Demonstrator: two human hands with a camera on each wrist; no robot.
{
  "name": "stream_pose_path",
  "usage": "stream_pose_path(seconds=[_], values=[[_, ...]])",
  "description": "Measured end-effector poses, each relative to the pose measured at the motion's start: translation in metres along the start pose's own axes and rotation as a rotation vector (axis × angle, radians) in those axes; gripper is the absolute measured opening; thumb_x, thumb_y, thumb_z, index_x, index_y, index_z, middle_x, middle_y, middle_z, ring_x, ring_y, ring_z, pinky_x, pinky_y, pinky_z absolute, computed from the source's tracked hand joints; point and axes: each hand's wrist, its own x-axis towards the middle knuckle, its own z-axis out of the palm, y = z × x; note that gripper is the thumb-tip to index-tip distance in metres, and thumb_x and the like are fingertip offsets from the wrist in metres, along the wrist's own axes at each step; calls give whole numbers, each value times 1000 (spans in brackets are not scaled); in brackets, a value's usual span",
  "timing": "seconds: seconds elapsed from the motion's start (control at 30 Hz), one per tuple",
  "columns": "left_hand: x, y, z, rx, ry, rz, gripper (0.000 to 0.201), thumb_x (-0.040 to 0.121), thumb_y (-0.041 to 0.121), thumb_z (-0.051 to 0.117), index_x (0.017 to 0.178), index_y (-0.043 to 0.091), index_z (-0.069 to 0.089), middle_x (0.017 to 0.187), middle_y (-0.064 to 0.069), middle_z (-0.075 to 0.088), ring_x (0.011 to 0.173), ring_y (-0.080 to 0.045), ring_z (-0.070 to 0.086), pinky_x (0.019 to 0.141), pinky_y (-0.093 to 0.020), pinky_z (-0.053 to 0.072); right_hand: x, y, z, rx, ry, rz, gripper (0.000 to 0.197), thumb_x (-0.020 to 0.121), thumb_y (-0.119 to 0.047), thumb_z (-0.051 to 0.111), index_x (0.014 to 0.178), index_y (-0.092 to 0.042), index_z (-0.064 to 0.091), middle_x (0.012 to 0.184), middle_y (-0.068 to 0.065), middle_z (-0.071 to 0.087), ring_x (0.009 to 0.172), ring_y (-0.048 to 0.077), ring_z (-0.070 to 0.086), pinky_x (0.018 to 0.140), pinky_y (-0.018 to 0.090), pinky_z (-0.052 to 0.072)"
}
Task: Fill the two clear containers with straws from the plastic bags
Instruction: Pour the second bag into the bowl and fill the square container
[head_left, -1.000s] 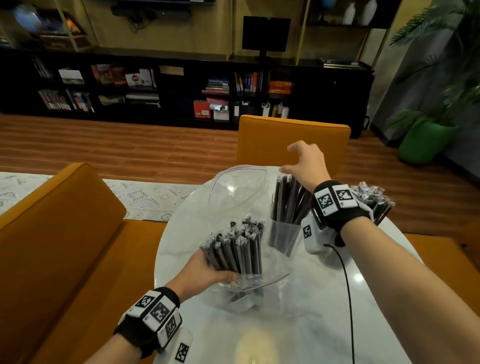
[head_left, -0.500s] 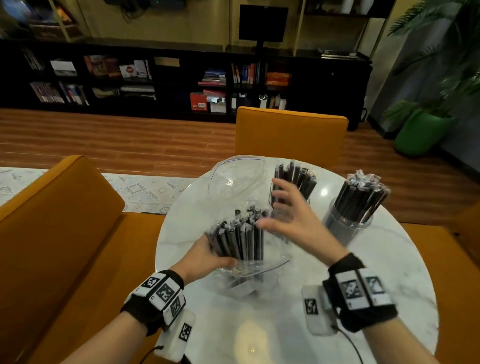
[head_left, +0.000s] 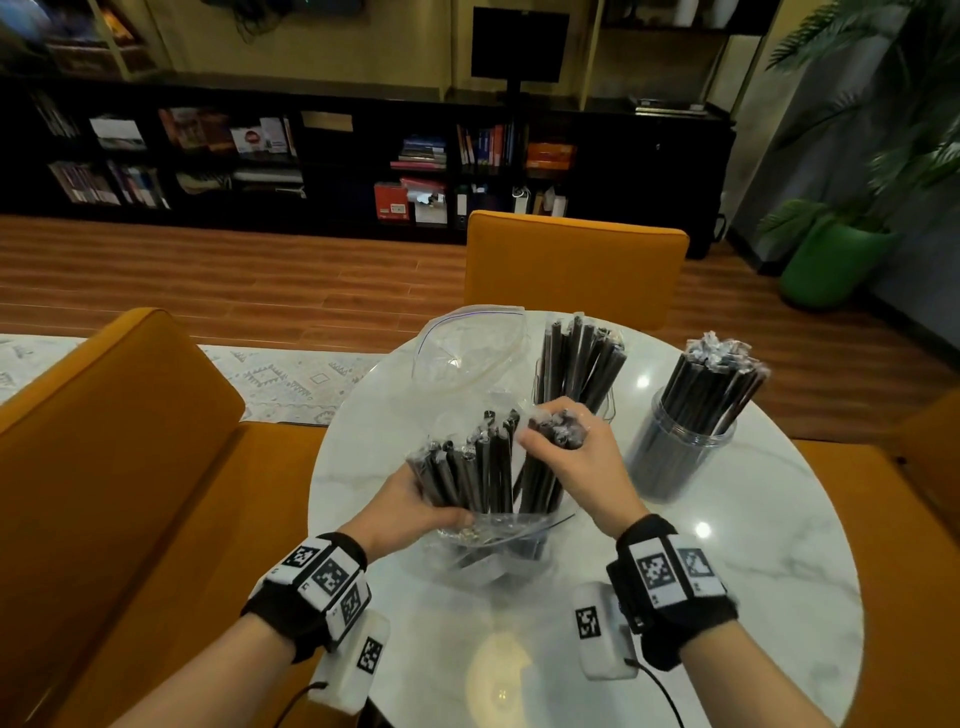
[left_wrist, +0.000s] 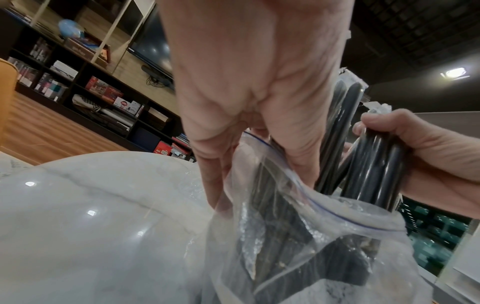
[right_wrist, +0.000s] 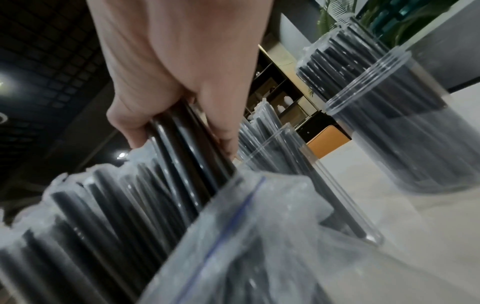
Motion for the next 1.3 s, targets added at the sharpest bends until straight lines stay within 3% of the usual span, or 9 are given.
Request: stream_pose_path(seconds=[0.1,0.3,0.5,0.67,0.8,0.97,1.1,1.2,1.3], values=[[0,-1,-1,11,7,-12,46,72,0,80,114,9,66,101,5,72,80,11,67,67,-3,49,7,-21,-12,89,45,-19,25,84,-12,74,97,5,62,95,26,69,81,20,65,78,24,55],[-2,-2,-3,49,10,-18,39,72,4,81,106,19,69,95,7,73,79,10,67,66,-2,48,25,-77,-45,161,68,-17,11,88,-15,66,95,-12,60,83,4,69,76,13,68,74,26,55],[-3,-3,-1,27,23,-21,36,73,1,80,100,22,69,87,12,74,76,10,67,64,-5,49,67,-149,-91,223,201,-173,11,85,-22,71,89,-17,61,79,-1,66,87,22,68,92,45,55],[-2,-7,0,21,30,-22,40,71,1,81,109,11,70,100,0,75,87,0,70,67,-8,51,103,-151,-96,163,379,-292,21,74,-25,77,86,-17,62,77,2,67,77,23,70,82,44,59],[-2,-11,-1,-6,38,-17,42,70,2,82,110,10,70,103,-3,76,97,-11,71,76,-13,53,108,-89,-76,-26,373,-230,29,75,-22,78,95,-24,58,90,-8,64,90,18,68,86,37,57],[-3,-14,-2,-29,37,-28,39,70,3,82,107,10,72,101,-2,77,96,-12,72,81,-18,54,106,-55,-77,-261,431,-238,56,81,-4,73,130,-18,49,100,2,61,79,-1,54,69,-3,39],[-3,-13,-1,-30,35,-26,37,71,0,81,106,8,73,101,-3,77,96,-13,72,83,-20,55,108,-54,-71,-528,316,-377,45,92,-7,62,135,-16,53,119,-1,58,95,10,55,79,-7,35],[-3,-11,-1,-27,27,-25,36,72,0,80,106,9,73,101,-3,77,96,-12,72,83,-20,55,107,-37,-64,-712,67,-333,34,98,-16,54,131,-10,60,136,7,59,122,21,57,107,25,41],[-3,-9,-1,-36,17,-31,34,73,-1,79,104,10,73,99,-2,77,93,-9,72,78,-16,54,104,-21,-66,-760,-25,-226,30,99,-21,52,113,-3,71,106,15,74,82,18,65,77,24,49]])
